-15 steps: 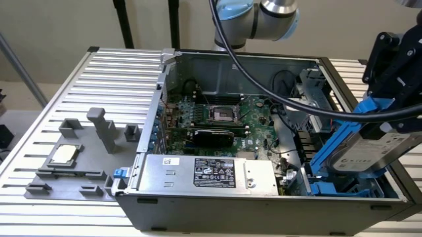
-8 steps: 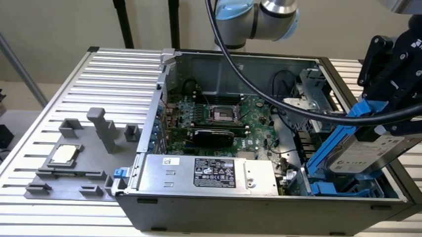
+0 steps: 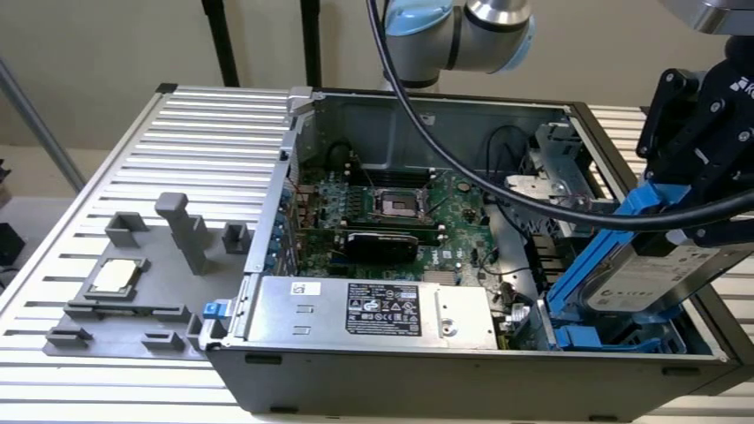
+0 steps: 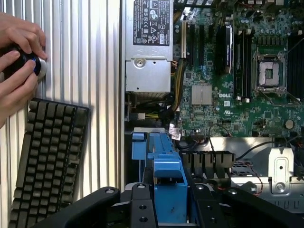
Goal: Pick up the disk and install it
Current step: 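Insert the disk into the insertion slot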
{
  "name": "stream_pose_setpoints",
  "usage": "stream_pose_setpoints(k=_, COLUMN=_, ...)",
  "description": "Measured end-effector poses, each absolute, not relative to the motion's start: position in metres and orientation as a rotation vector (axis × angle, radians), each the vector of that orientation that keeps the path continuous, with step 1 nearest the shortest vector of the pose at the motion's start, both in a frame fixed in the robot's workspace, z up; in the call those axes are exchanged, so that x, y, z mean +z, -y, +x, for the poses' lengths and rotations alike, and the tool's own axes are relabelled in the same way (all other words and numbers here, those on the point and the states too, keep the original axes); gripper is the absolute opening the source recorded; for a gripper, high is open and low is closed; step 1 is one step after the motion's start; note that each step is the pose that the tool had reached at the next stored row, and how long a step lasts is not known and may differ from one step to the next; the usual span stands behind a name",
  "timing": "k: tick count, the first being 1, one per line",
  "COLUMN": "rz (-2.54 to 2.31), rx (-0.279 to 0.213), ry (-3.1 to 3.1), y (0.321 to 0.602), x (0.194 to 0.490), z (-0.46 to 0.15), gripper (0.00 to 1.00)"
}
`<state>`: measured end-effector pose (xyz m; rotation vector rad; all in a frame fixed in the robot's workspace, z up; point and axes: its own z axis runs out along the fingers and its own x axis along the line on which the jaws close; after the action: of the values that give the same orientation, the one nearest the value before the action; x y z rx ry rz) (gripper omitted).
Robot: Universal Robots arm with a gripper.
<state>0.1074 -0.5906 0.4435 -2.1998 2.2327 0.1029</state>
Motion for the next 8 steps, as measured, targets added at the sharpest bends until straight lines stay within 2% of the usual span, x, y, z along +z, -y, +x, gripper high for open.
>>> stream_pose_setpoints(k=8, rz=-2.200, rx=0.103, ry=-2.233, y=0.5906, x=0.4398, z=0.1101, gripper=0.33)
